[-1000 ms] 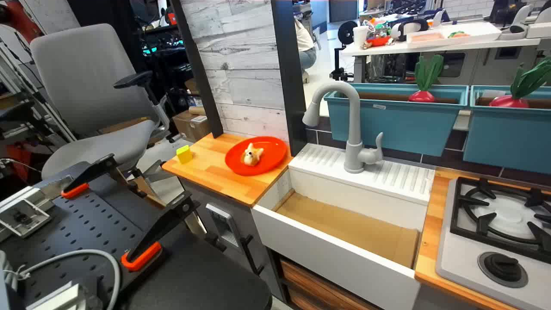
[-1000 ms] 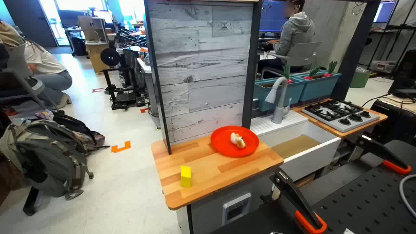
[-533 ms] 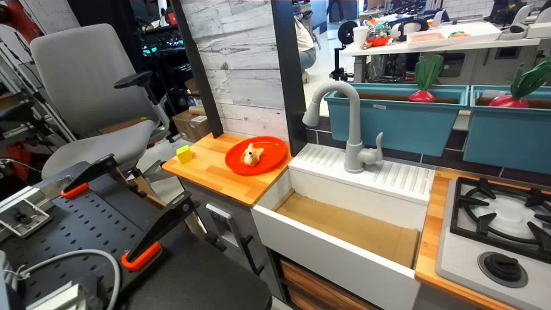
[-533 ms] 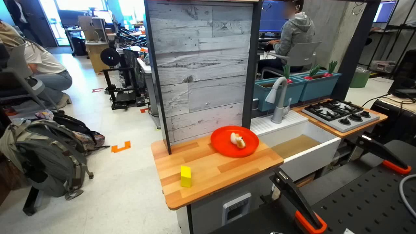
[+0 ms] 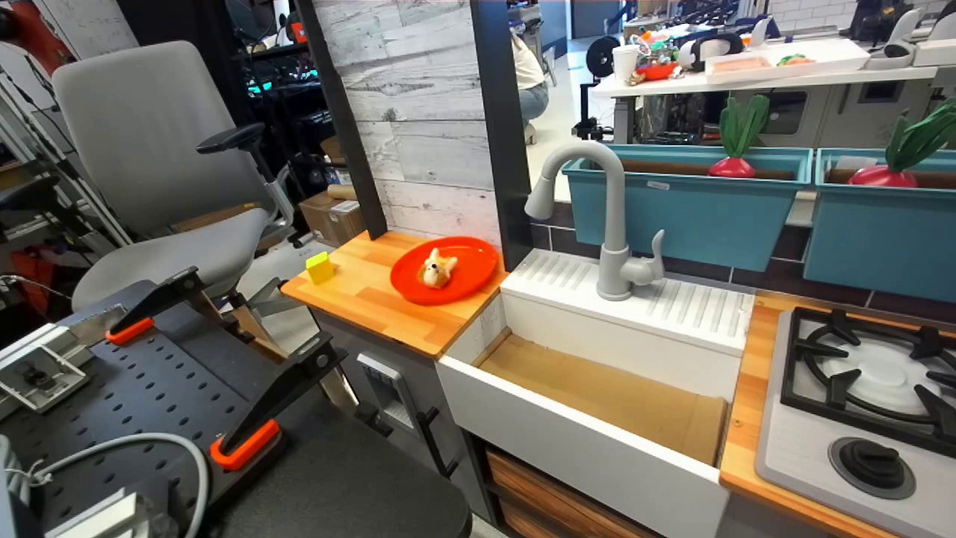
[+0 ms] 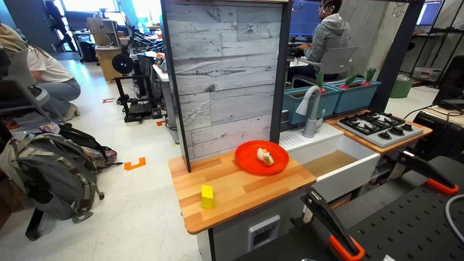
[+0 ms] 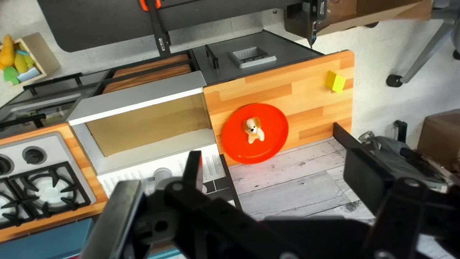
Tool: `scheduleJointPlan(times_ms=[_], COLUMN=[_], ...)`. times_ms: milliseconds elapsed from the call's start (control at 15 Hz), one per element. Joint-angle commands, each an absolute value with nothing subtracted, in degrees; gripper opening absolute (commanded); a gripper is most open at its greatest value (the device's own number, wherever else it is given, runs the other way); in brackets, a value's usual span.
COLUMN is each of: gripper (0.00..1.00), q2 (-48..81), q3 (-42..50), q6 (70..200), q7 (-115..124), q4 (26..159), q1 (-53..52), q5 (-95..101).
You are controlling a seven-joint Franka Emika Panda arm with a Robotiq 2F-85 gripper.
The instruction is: Move the faucet to the center of the sink
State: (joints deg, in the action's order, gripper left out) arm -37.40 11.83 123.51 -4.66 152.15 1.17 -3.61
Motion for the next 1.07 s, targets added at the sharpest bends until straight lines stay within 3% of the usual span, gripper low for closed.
scheduleJointPlan(times_ms=[0,333,1000], gripper=[1.00,1.00,1.00], q2=[-22.72,-4.51,27.00], q3=[13.16,14.71,6.14], q6=[127.99,136.23,144.60], q7=[1.31,5.88,10.08], q4=[144.24,133.88,109.30], q1=[-2.49,-4.63,6.79], q5=[-9.31,-21.42,-36.78])
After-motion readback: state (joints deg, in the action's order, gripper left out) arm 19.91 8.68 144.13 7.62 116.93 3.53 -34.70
